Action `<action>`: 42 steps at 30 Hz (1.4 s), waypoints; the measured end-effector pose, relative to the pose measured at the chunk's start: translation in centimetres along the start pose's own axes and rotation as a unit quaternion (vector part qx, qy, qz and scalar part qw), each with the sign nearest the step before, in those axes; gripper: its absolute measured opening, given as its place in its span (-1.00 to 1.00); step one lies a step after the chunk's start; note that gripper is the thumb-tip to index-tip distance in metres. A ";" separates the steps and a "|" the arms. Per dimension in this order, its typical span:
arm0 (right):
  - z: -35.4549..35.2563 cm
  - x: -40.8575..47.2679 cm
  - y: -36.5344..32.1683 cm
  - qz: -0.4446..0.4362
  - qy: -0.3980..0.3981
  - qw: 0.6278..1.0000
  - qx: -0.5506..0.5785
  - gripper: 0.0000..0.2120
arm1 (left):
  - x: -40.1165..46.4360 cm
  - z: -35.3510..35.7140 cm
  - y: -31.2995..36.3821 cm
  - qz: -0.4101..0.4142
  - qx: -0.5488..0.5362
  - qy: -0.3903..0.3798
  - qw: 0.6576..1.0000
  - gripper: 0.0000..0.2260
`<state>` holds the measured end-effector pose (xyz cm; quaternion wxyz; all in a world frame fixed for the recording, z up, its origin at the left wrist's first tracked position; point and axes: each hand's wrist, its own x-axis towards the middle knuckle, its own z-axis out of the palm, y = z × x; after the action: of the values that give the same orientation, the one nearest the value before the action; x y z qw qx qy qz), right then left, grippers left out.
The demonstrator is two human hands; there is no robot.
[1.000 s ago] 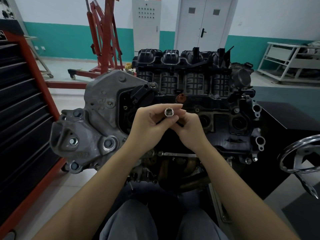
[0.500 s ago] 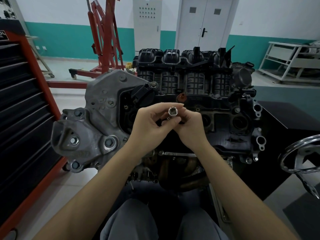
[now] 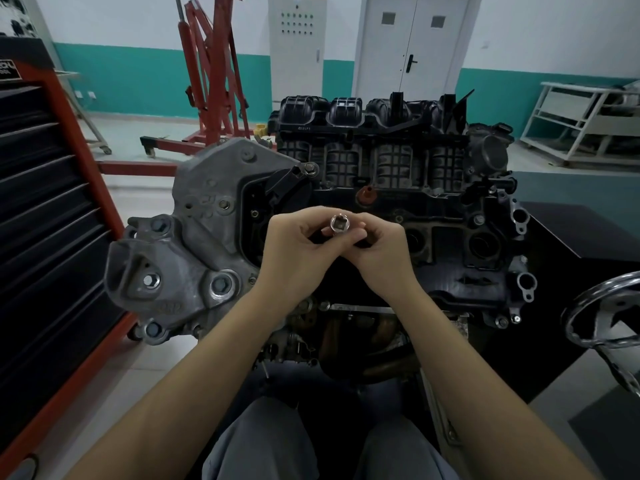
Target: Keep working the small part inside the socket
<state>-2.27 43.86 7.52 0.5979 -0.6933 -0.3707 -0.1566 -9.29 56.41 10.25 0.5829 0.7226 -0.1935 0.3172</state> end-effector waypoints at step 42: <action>0.1 0.0 0.1 0.000 -0.012 0.999 -0.040 -0.70 | 0.3 -0.6 0.5 -0.013 -0.022 -0.083 0.996 -0.70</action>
<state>-2.17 43.95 7.41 0.5651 -0.7184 -0.3713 -0.1635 -9.50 56.91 10.89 0.5849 0.7356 -0.2390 0.2444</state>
